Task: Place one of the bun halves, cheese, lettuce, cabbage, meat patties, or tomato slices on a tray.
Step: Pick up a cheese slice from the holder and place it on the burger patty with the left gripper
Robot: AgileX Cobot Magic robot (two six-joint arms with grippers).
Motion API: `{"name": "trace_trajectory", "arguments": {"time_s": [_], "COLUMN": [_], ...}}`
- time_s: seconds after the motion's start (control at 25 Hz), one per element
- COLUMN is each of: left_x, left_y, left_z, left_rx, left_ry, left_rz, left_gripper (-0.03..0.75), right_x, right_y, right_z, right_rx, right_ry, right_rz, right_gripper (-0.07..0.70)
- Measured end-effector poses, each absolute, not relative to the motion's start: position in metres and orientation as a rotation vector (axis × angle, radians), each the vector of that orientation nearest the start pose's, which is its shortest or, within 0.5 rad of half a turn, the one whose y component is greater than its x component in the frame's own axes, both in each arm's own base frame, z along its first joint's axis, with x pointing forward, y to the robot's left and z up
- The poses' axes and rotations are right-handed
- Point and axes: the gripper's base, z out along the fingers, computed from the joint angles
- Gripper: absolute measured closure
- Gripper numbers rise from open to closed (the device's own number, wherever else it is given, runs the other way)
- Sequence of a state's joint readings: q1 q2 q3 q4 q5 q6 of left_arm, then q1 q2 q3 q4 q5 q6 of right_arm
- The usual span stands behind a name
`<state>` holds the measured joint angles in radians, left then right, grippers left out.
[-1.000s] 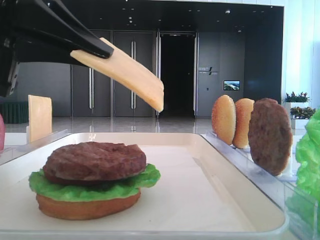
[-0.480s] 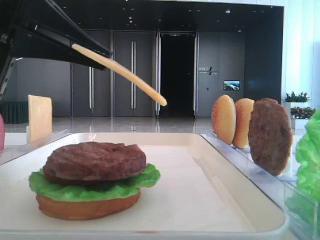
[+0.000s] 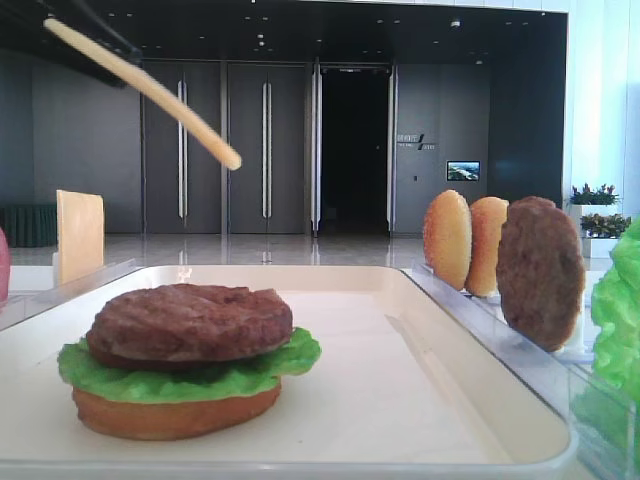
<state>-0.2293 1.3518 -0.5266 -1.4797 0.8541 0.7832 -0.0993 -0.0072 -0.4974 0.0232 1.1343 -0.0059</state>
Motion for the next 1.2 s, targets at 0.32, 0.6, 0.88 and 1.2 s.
{"name": "trace_trajectory", "arguments": {"time_s": [0.32,0.6,0.88,1.2], "left_x": [0.19,0.192,0.199,0.204], "left_y": [-0.109,-0.11,-0.114,-0.116], "left_z": [0.206,0.189,0.185,0.17], "left_rx": [-0.153,-0.159,-0.156,-0.186], "left_ry": [2.546,2.637,2.578,2.607], "left_rz": [-1.383,-1.383,-1.462,-1.483], "left_gripper": [0.692,0.692,0.692,0.692], "right_x": [-0.009,-0.009,-0.009,-0.009], "right_y": [0.003,0.003,0.003,0.003], "right_z": [0.271,0.271,0.271,0.271], "right_rx": [0.097,0.097,0.097,0.097], "right_ry": [2.111,2.111,2.111,2.111], "right_rz": [-0.035,-0.035,-0.035,-0.035], "right_gripper": [0.097,0.097,0.097,0.097]}}
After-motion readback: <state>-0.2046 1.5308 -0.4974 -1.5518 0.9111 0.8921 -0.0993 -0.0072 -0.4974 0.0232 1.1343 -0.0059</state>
